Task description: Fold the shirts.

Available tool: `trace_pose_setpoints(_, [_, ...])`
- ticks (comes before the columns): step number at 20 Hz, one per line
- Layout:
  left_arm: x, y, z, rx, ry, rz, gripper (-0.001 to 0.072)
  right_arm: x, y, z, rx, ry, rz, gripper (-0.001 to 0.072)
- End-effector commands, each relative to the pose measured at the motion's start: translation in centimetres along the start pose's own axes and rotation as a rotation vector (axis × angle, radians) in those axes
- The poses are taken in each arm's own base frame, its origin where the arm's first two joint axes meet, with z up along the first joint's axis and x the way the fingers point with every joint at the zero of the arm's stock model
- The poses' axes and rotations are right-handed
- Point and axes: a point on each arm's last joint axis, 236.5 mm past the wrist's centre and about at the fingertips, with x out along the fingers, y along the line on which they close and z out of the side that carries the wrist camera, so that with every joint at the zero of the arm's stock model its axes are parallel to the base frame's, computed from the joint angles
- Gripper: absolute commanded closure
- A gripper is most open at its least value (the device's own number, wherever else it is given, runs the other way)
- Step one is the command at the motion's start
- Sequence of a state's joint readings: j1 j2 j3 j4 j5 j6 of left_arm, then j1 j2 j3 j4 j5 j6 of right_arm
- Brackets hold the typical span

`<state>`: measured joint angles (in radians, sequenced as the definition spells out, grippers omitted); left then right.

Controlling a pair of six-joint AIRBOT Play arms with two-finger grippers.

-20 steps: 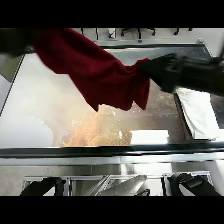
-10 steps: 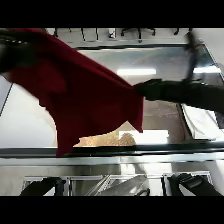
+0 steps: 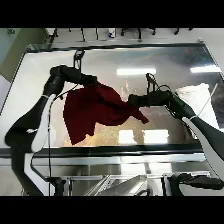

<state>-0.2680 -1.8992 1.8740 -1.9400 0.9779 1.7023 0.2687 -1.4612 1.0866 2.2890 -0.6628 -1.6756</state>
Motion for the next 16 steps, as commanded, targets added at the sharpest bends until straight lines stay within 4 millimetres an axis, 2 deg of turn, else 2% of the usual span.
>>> trace_pose_setpoints(1, [2.1, 0.0, 0.3, -0.004, 0.044, -0.032, 0.0692, -0.1, -1.3, 1.9, 0.003, -0.027, -0.011, 0.0665])
trace_pose_setpoints(2, [1.1, 0.1, 0.8, 0.000, 0.043, -0.034, 0.0643, -0.9, -1.2, 2.4, -0.013, -0.022, -0.004, 0.0495])
trace_pose_setpoints(3, [-0.1, 0.3, 1.2, 0.000, 0.042, -0.033, 0.0331, -1.7, -1.3, 2.7, -0.044, -0.009, 0.002, 0.0305])
trace_pose_setpoints(4, [-1.5, 0.8, 1.5, -0.013, 0.039, -0.029, 0.0075, -3.0, -1.5, 3.1, -0.074, 0.011, 0.008, 0.0266])
trace_pose_setpoints(5, [-3.3, 1.8, 1.6, -0.034, 0.047, -0.020, 0.0115, -4.5, -2.1, 3.4, -0.101, 0.035, 0.004, 0.0266])
trace_pose_setpoints(7, [-7.6, 4.8, 0.9, -0.083, 0.077, 0.006, 0.0116, -7.9, -4.6, 3.4, -0.126, 0.096, -0.035, 0.0264])
trace_pose_setpoints(8, [-9.6, 6.5, -0.1, -0.124, 0.097, 0.023, 0.0115, -9.6, -6.1, 2.9, -0.116, 0.130, -0.063, 0.0258])
trace_pose_setpoints(9, [-11.6, 8.6, -1.7, -0.171, 0.134, 0.040, 0.0116, -11.0, -7.8, 2.0, -0.113, 0.176, -0.102, 0.0177])
trace_pose_setpoints(10, [-13.2, 10.4, -4.1, -0.226, 0.192, 0.050, 0.0116, -11.8, -9.1, 0.7, -0.119, 0.230, -0.130, 0.0165])
trace_pose_setpoints(11, [-14.5, 11.8, -6.7, -0.283, 0.254, 0.054, 0.0115, -12.0, -10.0, -1.1, -0.123, 0.284, -0.146, 0.0165])
trace_pose_setpoints(13, [-15.9, 14.1, -12.6, -0.415, 0.365, 0.054, 0.0115, -10.7, -10.5, -4.6, -0.121, 0.356, -0.129, 0.0164])
trace_pose_setpoints(14, [-15.9, 15.0, -15.3, -0.481, 0.392, 0.058, 0.0115, -9.5, -10.5, -6.3, -0.115, 0.379, -0.117, 0.0165])
trace_pose_setpoints(16, [-15.1, 16.5, -19.4, -0.579, 0.392, 0.080, 0.0115, -7.7, -10.8, -8.6, -0.131, 0.409, -0.120, 0.0164])
